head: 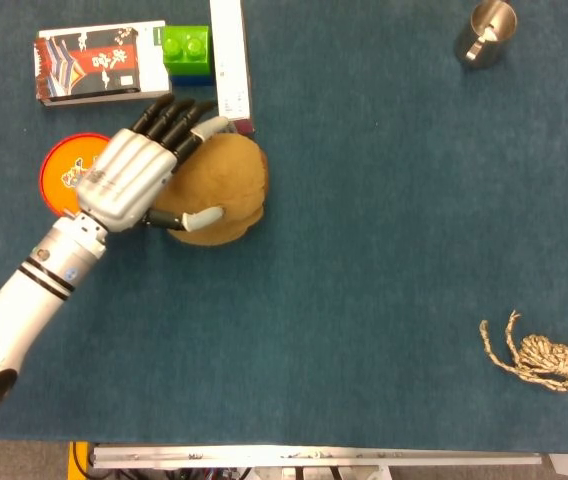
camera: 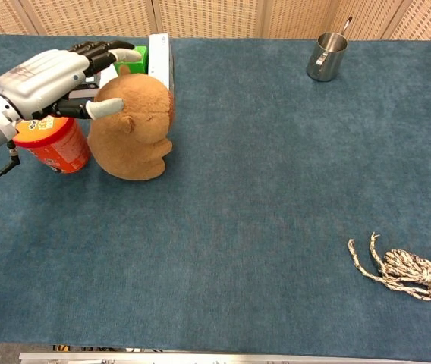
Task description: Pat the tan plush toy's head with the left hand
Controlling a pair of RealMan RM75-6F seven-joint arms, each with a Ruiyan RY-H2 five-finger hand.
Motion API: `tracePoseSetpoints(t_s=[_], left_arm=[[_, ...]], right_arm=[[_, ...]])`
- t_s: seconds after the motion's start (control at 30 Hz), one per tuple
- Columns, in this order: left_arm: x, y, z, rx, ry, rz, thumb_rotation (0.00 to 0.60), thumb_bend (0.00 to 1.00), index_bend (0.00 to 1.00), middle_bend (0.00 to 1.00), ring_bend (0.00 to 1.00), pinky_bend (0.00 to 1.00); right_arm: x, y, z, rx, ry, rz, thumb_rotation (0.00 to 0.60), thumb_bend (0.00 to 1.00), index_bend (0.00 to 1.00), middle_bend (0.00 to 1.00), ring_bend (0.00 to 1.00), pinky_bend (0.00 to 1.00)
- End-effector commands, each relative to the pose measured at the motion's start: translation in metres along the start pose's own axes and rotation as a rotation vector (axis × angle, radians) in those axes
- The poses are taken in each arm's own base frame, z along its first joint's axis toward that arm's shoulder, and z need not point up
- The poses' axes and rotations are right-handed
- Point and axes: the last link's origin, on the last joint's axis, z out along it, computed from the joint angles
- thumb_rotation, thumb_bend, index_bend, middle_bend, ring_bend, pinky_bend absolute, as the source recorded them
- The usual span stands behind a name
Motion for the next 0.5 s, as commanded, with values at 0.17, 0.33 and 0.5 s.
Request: tracePoseSetpoints(t_s=[0.17, 0.33, 0.5], left_arm=[[0.013, -0.015, -0.013, 0.07, 0.041, -0.01, 0.085, 0.11, 0.07, 0.05, 0.03, 0.0], [0.022, -0.03, -0.027, 0.136, 0.07, -0.004, 0.084, 0.11, 0.07, 0.05, 0.03, 0.0], [0.028, -0.047, -0.052, 0.225, 0.103, 0.01, 0.085, 0.11, 0.07, 0.05, 0.03, 0.0]], right_arm=[[-0.002, 0.002, 0.001, -0.008, -0.004, 0.004, 0.6, 0.14, 0.36, 0.44, 0.31, 0.26], [-0.002, 0.005, 0.002, -0.014, -0.005, 0.006, 0.6, 0.14, 0.36, 0.44, 0.31, 0.26], [-0.005, 0.011, 0.0, -0.032, -0.007, -0.003, 0.6, 0.14, 0.36, 0.44, 0.31, 0.26]])
